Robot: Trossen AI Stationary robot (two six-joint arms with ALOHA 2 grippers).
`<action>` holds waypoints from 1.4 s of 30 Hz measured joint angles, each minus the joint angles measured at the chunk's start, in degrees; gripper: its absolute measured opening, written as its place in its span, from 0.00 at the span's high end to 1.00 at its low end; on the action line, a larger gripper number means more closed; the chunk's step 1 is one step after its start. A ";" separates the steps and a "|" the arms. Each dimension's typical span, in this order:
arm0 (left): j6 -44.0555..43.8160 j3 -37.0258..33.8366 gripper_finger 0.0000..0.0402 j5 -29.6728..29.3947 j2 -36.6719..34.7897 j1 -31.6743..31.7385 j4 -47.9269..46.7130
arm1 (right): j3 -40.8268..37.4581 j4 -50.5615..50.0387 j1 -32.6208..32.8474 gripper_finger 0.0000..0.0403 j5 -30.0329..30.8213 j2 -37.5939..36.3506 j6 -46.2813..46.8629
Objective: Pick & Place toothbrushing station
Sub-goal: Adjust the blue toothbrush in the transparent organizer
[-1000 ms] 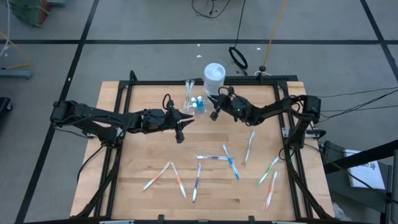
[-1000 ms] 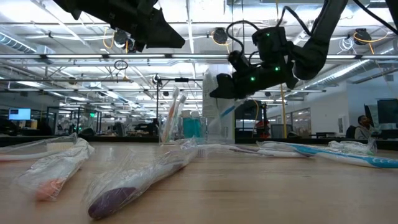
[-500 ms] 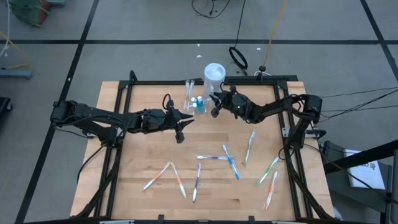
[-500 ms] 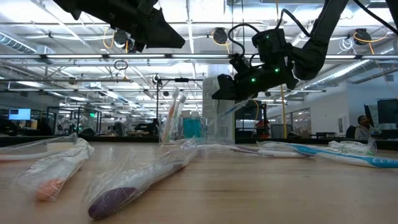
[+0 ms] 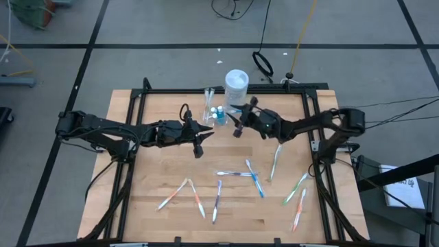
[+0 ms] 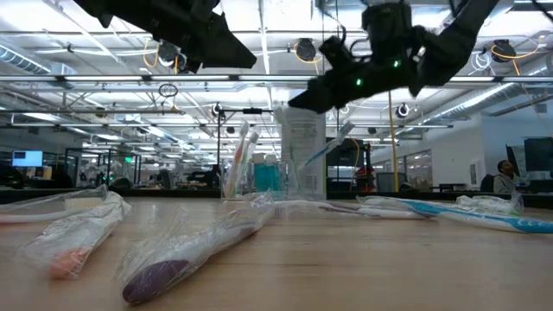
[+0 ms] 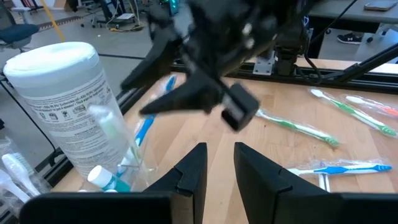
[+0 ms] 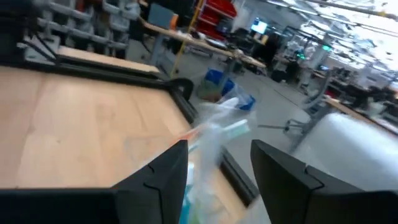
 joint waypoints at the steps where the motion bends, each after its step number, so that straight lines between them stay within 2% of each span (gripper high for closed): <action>1: 0.00 0.00 0.78 0.00 0.00 0.00 -0.09 | 0.02 -2.07 0.55 0.58 1.76 -1.73 -0.39; 5: -0.12 -0.02 0.78 0.00 -0.02 0.00 -1.02 | 0.02 -17.62 1.72 0.58 9.89 -9.54 0.52; 8: -1.20 -0.02 0.78 0.00 -0.02 -0.01 -0.87 | 0.02 -29.84 1.68 0.58 12.70 -15.13 5.72; 12: -1.21 -0.02 0.78 0.00 -0.02 0.00 -0.85 | 0.02 -42.14 1.26 0.58 12.71 -20.71 13.57; 16: -1.24 -0.02 0.78 0.00 -0.02 0.00 -0.87 | 0.01 -47.99 0.93 0.57 10.95 -23.28 14.25; 23: -1.35 -0.02 0.78 0.00 -0.02 0.00 -0.85 | -2.75 -48.57 -1.37 0.57 3.90 -23.42 13.82; 27: -1.36 -0.02 0.78 0.00 -0.02 0.00 -0.83 | -4.78 -45.59 -3.68 0.57 0.72 -23.49 12.51; 35: -1.53 -0.02 0.78 0.00 -0.02 -0.01 -0.85 | -5.40 -45.69 -6.98 0.57 0.96 -22.59 11.71; 38: -1.53 -0.02 0.78 0.00 -0.02 0.00 -0.85 | -5.40 -42.70 -6.98 0.57 2.34 -22.59 9.49; 42: -1.51 -0.02 0.78 0.00 -0.02 0.00 -0.85 | -5.40 -36.78 -5.95 0.57 -0.02 -22.62 7.11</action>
